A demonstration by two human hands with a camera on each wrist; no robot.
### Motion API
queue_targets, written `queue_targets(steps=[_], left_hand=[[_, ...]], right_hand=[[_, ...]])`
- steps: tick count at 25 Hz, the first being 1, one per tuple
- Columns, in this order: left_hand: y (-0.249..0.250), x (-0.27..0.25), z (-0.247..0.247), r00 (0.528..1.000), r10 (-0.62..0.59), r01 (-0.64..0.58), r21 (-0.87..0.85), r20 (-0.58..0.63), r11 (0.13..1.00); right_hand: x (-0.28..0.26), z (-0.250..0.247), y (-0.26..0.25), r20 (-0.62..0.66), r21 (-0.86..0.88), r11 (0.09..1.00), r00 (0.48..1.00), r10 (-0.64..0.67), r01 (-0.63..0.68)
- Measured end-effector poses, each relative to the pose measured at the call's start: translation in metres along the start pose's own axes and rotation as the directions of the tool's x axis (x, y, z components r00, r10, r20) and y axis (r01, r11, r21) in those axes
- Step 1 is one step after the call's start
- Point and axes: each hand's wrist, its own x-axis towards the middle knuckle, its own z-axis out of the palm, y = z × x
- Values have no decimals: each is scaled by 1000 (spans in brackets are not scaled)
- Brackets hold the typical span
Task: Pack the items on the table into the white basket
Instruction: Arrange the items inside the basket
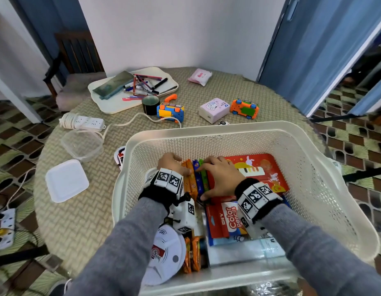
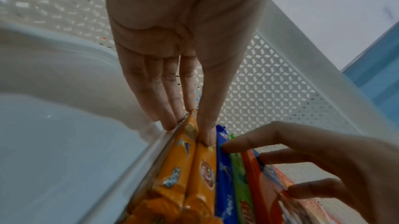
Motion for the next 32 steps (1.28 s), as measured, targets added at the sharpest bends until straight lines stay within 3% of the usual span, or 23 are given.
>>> queue_targets(steps=[3,6,11,16,19,21,25,29,32], left_hand=[[23,-12,0,992,124,-123,55,-8,991],[48,-31,6,964,254,-262,106,85,959],[113,-76,20,883,442,-454,54,160,889],[182,-143,63,697,667,-677,-62,265,733],[209,-189,109,579,737,-742,-151,348,653],[215,-220,143,515,757,-757,-203,402,622],[206,-271,212,451,709,-745,-210,542,634],[181,-306,285,410,613,-740,-146,676,656],[157,-315,326,428,543,-720,-91,722,688]], right_hand=[[-9,-22,6,-44,287,958,998,34,-20],[-30,-50,15,-175,375,925,974,141,-67],[-99,-119,36,-394,554,825,838,378,-112],[-194,-151,81,-486,638,749,661,572,-180],[-252,-137,113,-477,710,665,538,696,-232],[-285,-117,135,-429,758,600,498,753,-254],[-340,-60,175,-318,810,494,470,823,-317],[-393,0,214,-186,858,383,488,853,-342],[-420,37,235,-96,873,320,514,853,-368]])
